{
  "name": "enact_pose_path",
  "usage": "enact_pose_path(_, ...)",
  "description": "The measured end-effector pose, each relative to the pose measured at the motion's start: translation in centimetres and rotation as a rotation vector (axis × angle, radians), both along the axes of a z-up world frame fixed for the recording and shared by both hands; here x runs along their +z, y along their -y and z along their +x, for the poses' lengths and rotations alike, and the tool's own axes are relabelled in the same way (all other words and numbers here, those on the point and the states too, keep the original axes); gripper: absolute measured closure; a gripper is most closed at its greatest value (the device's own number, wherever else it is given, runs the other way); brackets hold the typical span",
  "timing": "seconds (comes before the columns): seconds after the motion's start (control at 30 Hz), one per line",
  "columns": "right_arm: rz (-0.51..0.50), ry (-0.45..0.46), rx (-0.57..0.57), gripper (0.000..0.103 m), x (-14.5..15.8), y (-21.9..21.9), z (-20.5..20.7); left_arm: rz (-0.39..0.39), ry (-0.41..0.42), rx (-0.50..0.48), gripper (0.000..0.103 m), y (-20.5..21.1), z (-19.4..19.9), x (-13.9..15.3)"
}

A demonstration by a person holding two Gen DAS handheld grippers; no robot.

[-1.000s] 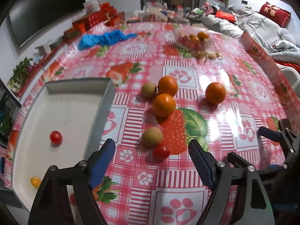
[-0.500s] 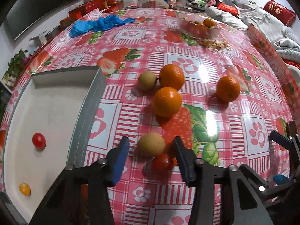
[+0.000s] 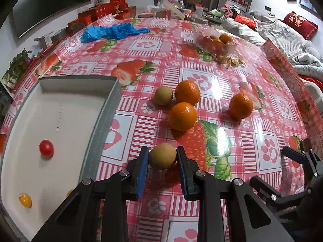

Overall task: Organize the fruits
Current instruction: 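Grasp the kiwi with the left gripper while the right gripper grasps a mandarin orange, then carry the kiwi and orange over the white tray and open both grippers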

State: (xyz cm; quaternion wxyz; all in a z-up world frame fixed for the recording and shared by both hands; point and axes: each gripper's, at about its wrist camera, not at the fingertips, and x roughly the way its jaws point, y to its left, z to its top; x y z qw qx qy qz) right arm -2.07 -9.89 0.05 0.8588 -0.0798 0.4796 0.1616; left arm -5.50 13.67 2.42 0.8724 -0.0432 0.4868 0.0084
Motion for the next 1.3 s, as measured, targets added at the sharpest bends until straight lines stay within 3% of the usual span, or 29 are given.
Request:
enact_pose_path(0.33,0.04,-0.005,-0.044,0.001,0.7,-2.4,4.2,-0.031,0.039,-0.038,0.074,-0.2,-2.5,0.9)
enact_pose_path(0.6,0.043,0.041,-0.052,0.016,1.1,-5.0,7.3,-0.036,0.021,-0.053,0.074,-0.7,-4.2,0.3)
enact_pose_path(0.7,0.027,0.062,-0.043,0.026,1.0,-6.1,7.6,-0.035,0.015,-0.052,0.074,-1.0,-4.6,0.0)
enact_pose_path(0.83,0.046,0.078,-0.022,0.061,1.3,-6.5,7.6,-0.036,0.013,-0.054,0.074,-1.3,-5.0,-0.2)
enact_pose_path(1.3,0.187,0.039,0.024,0.061,4.0,-3.3,3.1,-0.036,0.052,-0.045,0.074,-1.6,-6.8,0.9)
